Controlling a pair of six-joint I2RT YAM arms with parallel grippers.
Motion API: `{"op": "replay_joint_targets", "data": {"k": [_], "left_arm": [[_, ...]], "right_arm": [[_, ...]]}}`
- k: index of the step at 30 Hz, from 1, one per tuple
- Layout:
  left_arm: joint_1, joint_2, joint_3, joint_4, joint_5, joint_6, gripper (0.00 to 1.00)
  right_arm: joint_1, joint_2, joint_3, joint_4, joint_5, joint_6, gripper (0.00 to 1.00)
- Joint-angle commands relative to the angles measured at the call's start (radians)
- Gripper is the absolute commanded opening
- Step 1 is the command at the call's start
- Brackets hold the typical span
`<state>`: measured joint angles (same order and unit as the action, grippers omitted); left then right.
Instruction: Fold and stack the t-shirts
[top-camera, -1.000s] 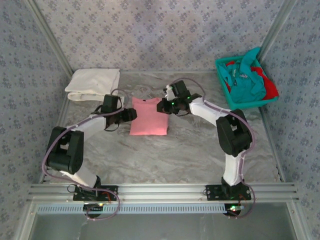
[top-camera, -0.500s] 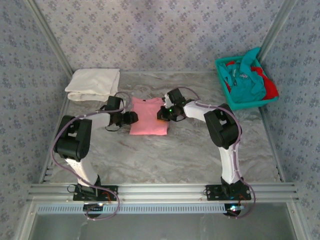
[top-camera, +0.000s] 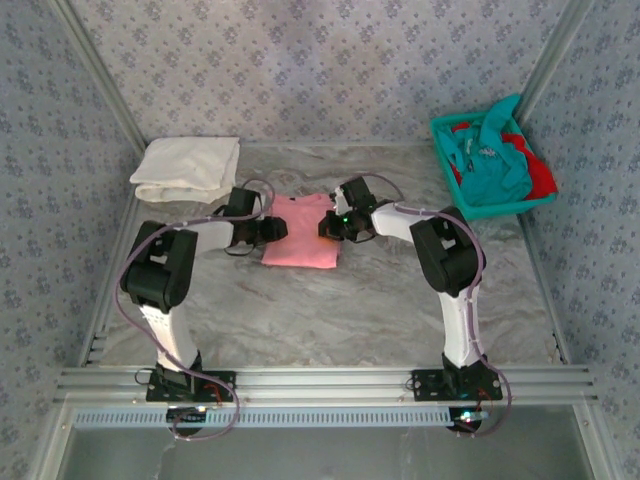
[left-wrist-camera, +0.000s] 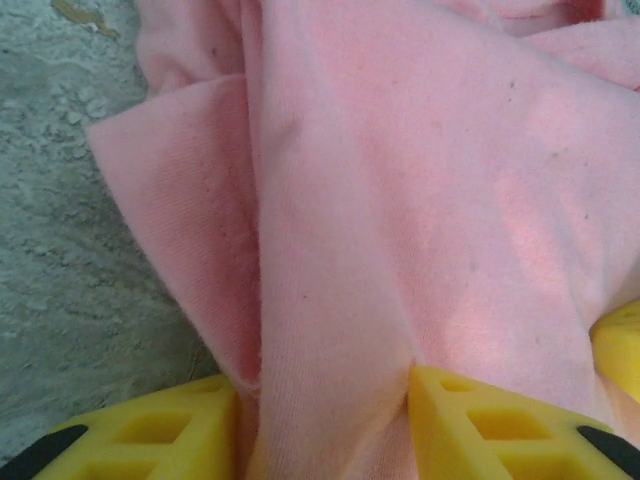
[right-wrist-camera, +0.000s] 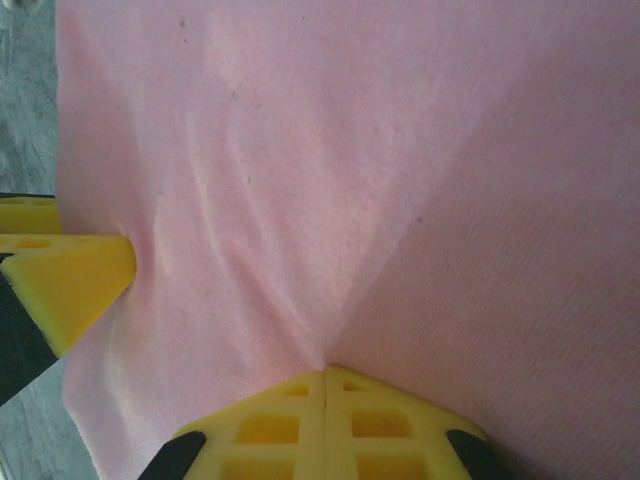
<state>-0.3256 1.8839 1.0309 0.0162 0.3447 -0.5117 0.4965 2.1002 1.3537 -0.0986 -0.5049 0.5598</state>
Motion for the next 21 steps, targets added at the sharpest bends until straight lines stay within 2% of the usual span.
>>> {"op": "replay_joint_targets", "data": {"k": [1, 6, 7, 9, 12, 17, 21], "left_arm": [[-0.044, 0.082, 0.008, 0.079, 0.066, -0.015, 0.32], [-0.021, 0.099, 0.004, 0.1, 0.074, -0.012, 0.13], [-0.013, 0.094, 0.006, 0.098, 0.073, -0.003, 0.01], [0.008, 0.073, 0.021, 0.074, 0.067, 0.016, 0.0], [0.034, 0.038, 0.098, -0.036, 0.013, 0.086, 0.0], [0.074, 0.046, 0.322, -0.27, -0.116, 0.249, 0.0], [0.106, 0.105, 0.532, -0.434, -0.172, 0.412, 0.0]], "right_arm": [[-0.007, 0.018, -0.012, 0.003, 0.011, 0.009, 0.05], [-0.02, -0.027, -0.02, 0.01, -0.017, 0.022, 0.07], [-0.026, -0.047, -0.021, 0.008, -0.027, 0.022, 0.08], [-0.031, -0.105, -0.024, 0.002, -0.046, 0.022, 0.11], [-0.029, -0.225, -0.044, 0.011, -0.064, 0.003, 0.29], [-0.032, -0.42, -0.138, 0.073, -0.018, -0.03, 0.52], [-0.049, -0.518, -0.281, 0.167, 0.029, -0.031, 0.58]]}}
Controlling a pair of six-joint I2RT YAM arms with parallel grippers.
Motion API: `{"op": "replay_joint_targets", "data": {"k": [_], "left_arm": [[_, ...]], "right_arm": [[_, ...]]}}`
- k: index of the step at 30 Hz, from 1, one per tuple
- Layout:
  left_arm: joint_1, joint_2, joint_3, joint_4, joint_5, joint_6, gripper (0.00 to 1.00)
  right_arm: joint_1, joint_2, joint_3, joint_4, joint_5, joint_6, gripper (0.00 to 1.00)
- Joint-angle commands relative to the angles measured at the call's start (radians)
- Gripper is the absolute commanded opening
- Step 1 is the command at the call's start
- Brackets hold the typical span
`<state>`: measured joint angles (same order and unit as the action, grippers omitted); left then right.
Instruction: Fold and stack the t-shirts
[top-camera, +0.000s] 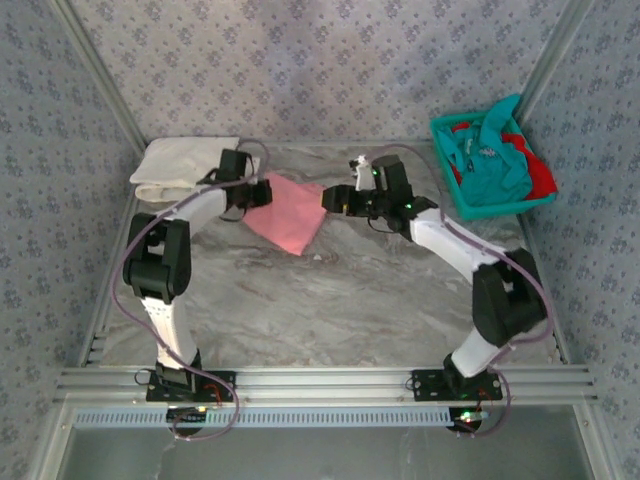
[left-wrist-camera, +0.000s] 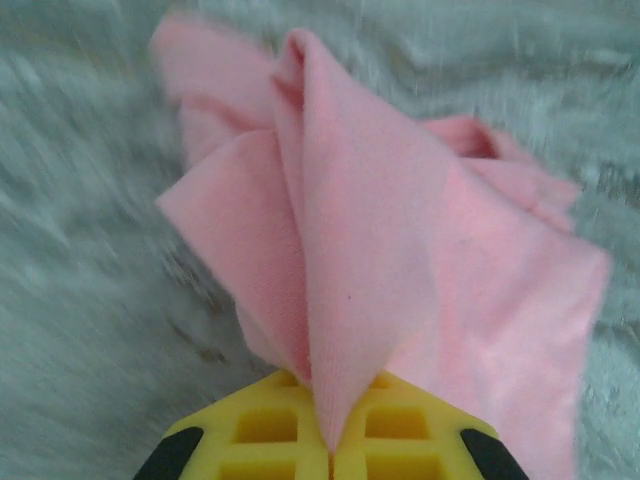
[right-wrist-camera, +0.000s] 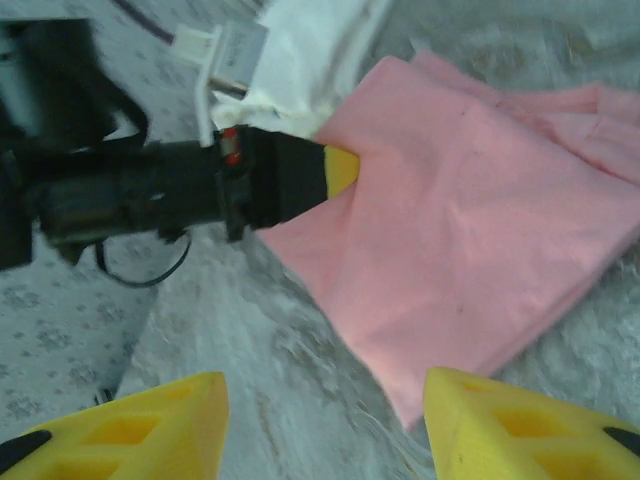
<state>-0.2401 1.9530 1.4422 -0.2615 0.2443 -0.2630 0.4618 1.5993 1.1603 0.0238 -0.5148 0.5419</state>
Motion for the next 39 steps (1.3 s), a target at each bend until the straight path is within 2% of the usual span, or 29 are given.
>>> {"op": "replay_joint_targets", "data": {"k": [1, 8, 11, 16, 20, 22, 31, 39], "left_arm": [[0.028, 0.054, 0.177, -0.195, -0.086, 0.206, 0.0], [0.105, 0.183, 0.496, -0.356, -0.083, 0.434, 0.0], [0.139, 0.255, 0.654, -0.459, -0.03, 0.517, 0.0], [0.216, 0.42, 1.007, -0.66, 0.047, 0.556, 0.0], [0.246, 0.542, 1.279, -0.779, 0.058, 0.579, 0.0], [0.26, 0.554, 1.326, -0.767, 0.078, 0.58, 0.0], [0.384, 0.549, 1.329, -0.657, 0.275, 0.542, 0.0], [0.468, 0.593, 1.34, -0.62, 0.406, 0.622, 0.0]], "right_arm": [[-0.019, -0.029, -0.121, 0.07, 0.044, -0.006, 0.59], [-0.047, -0.043, -0.194, 0.042, 0.047, -0.008, 0.6], [-0.058, -0.05, -0.209, 0.024, 0.052, -0.009, 0.6], [-0.063, -0.077, -0.235, 0.01, 0.068, -0.006, 0.6], [-0.066, -0.091, -0.237, -0.006, 0.084, -0.01, 0.6], [-0.065, -0.093, -0.235, -0.013, 0.088, -0.008, 0.6], [-0.06, -0.107, -0.223, -0.065, 0.103, 0.0, 0.6], [-0.047, -0.129, -0.197, -0.123, 0.129, 0.001, 0.6]]}}
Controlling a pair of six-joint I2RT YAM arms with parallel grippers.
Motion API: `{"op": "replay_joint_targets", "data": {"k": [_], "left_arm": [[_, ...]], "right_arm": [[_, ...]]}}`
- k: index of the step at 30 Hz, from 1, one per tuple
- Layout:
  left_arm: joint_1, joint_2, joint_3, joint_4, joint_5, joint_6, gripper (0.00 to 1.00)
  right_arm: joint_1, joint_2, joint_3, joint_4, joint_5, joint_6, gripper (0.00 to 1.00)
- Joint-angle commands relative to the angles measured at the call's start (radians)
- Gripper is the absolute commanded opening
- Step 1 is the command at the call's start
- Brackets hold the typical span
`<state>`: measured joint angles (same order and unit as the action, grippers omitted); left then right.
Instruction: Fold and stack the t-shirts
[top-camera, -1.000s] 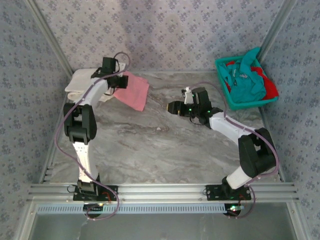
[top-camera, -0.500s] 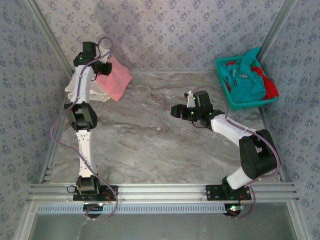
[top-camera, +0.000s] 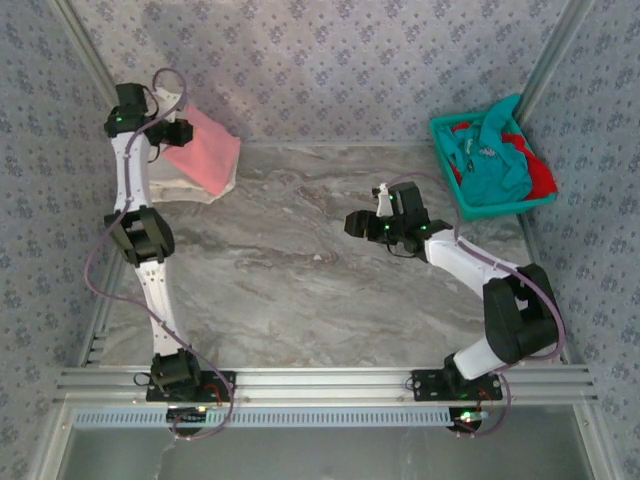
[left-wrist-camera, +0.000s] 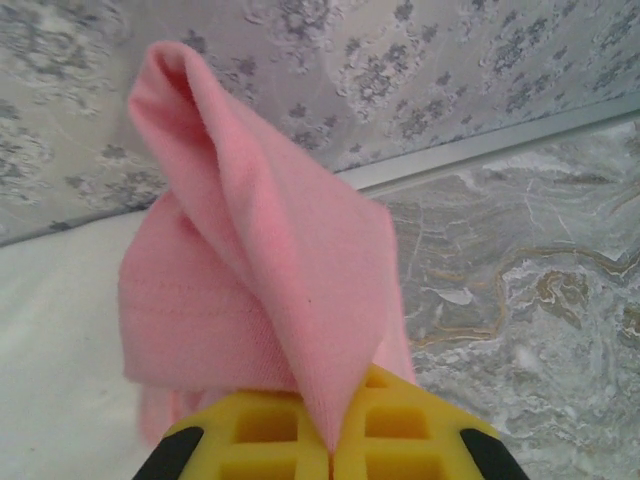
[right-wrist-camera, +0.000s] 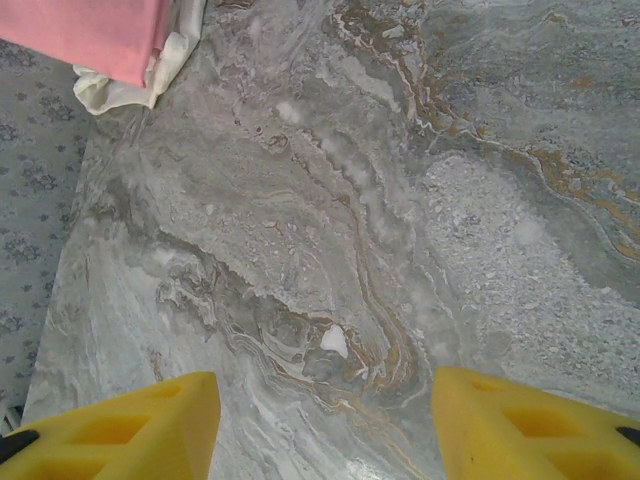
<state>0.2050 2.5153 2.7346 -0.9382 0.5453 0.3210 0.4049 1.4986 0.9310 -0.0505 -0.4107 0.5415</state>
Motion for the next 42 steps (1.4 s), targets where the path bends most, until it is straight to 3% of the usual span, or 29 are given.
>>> {"op": "replay_joint_targets", "data": {"k": [1, 6, 7, 8, 10, 12, 15, 21, 25, 28, 30, 32, 37, 42], "left_arm": [[0.038, 0.046, 0.065, 0.062, 0.119, 0.038, 0.0], [0.119, 0.123, 0.085, 0.16, 0.181, -0.022, 0.0], [0.137, 0.144, 0.085, 0.182, 0.181, -0.046, 0.13], [0.153, 0.165, 0.085, 0.197, 0.169, -0.057, 0.35], [0.171, 0.187, 0.086, 0.197, 0.093, -0.054, 0.58], [0.178, 0.183, 0.091, 0.167, -0.014, -0.037, 0.99], [0.179, 0.132, 0.089, 0.133, -0.105, -0.034, 1.0], [0.134, -0.089, -0.006, 0.093, -0.076, -0.094, 1.0], [0.06, -0.429, -0.51, 0.371, -0.08, -0.152, 1.0], [0.003, -0.741, -1.016, 0.682, -0.108, -0.236, 1.0], [-0.038, -0.92, -1.298, 0.85, -0.157, -0.302, 1.0], [-0.099, -1.084, -1.55, 0.968, -0.289, -0.348, 1.0], [-0.212, -1.348, -1.987, 1.122, -0.603, -0.402, 1.0], [-0.211, -1.418, -2.23, 1.228, -0.697, -0.354, 1.0]], "right_arm": [[0.015, -0.029, 0.041, -0.064, 0.032, 0.001, 0.6], [0.039, -0.04, 0.101, -0.144, 0.058, -0.009, 0.6], [0.044, -0.044, 0.115, -0.159, 0.067, -0.013, 0.6], [0.05, -0.047, 0.127, -0.169, 0.074, -0.018, 0.6], [0.061, -0.049, 0.147, -0.176, 0.081, -0.019, 0.6], [0.075, -0.052, 0.163, -0.178, 0.09, -0.021, 0.6], [0.097, -0.052, 0.185, -0.175, 0.114, -0.035, 0.6], [0.108, -0.036, 0.213, -0.127, 0.168, -0.095, 0.62], [0.104, -0.033, 0.228, -0.096, 0.262, -0.184, 0.66], [0.103, -0.046, 0.228, -0.102, 0.419, -0.273, 0.8], [0.099, -0.067, 0.207, -0.096, 0.557, -0.31, 0.89], [0.084, -0.105, 0.153, -0.101, 0.68, -0.332, 0.93], [-0.016, -0.261, -0.084, -0.006, 0.814, -0.391, 0.97], [-0.133, -0.389, -0.382, 0.271, 0.839, -0.493, 1.0]]}}
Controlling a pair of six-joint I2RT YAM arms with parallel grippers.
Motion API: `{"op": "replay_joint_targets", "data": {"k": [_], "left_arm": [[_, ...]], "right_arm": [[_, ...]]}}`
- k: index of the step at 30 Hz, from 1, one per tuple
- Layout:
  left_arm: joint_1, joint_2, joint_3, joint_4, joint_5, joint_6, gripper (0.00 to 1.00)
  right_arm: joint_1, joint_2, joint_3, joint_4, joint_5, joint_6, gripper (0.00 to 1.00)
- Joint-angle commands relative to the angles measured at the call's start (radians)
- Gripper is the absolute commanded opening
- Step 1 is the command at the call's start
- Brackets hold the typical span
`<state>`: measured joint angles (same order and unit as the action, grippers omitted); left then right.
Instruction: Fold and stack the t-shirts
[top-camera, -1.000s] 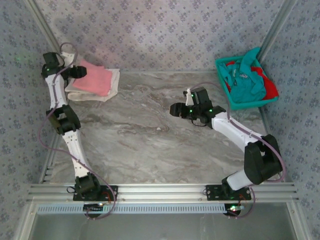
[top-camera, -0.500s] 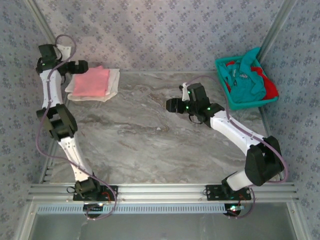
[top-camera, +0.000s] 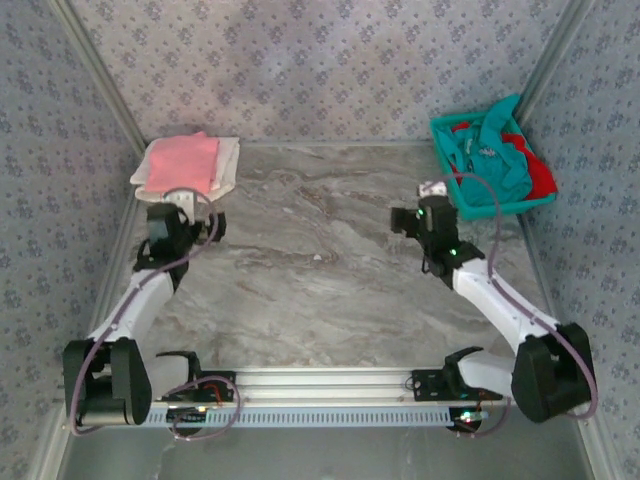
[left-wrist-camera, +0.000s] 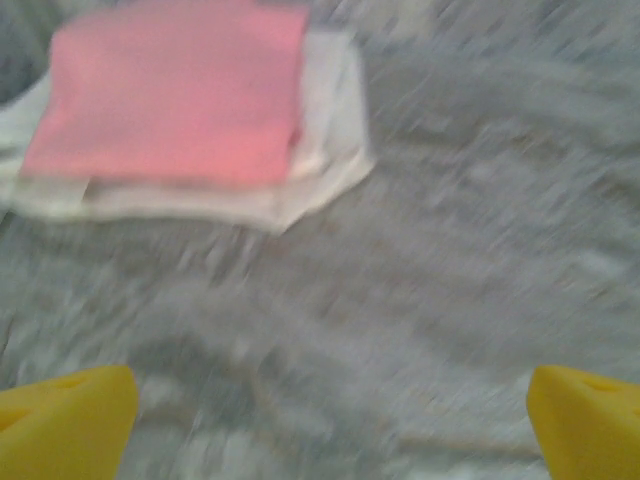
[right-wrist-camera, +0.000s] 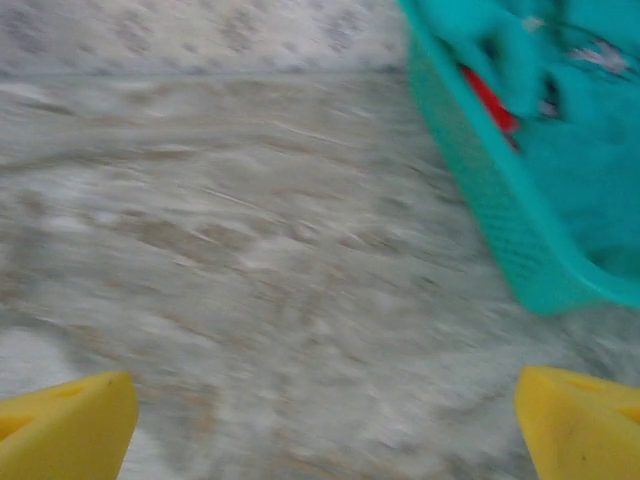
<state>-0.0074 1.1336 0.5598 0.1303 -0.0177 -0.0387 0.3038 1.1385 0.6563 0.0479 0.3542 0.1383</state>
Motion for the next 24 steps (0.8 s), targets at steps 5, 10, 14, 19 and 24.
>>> {"op": "replay_joint_targets", "data": {"k": [5, 10, 14, 19, 24], "left_arm": [[0.031, 0.003, -0.232, 0.442, -0.114, 0.002, 1.0], [0.101, 0.125, -0.261, 0.604, 0.016, -0.048, 1.0], [0.086, 0.213, -0.308, 0.814, 0.072, -0.03, 1.0], [0.005, 0.291, -0.332, 0.923, 0.069, 0.073, 1.0], [-0.012, 0.372, -0.259, 0.846, -0.004, 0.067, 1.0]], "right_arm": [[-0.175, 0.003, -0.235, 0.311, -0.013, -0.062, 1.0], [-0.228, 0.104, -0.355, 0.621, -0.089, -0.082, 1.0], [-0.198, 0.131, -0.369, 0.703, -0.08, -0.16, 1.0], [-0.256, 0.222, -0.401, 0.877, -0.167, -0.196, 1.0], [-0.29, 0.324, -0.343, 0.863, -0.269, -0.195, 1.0]]}}
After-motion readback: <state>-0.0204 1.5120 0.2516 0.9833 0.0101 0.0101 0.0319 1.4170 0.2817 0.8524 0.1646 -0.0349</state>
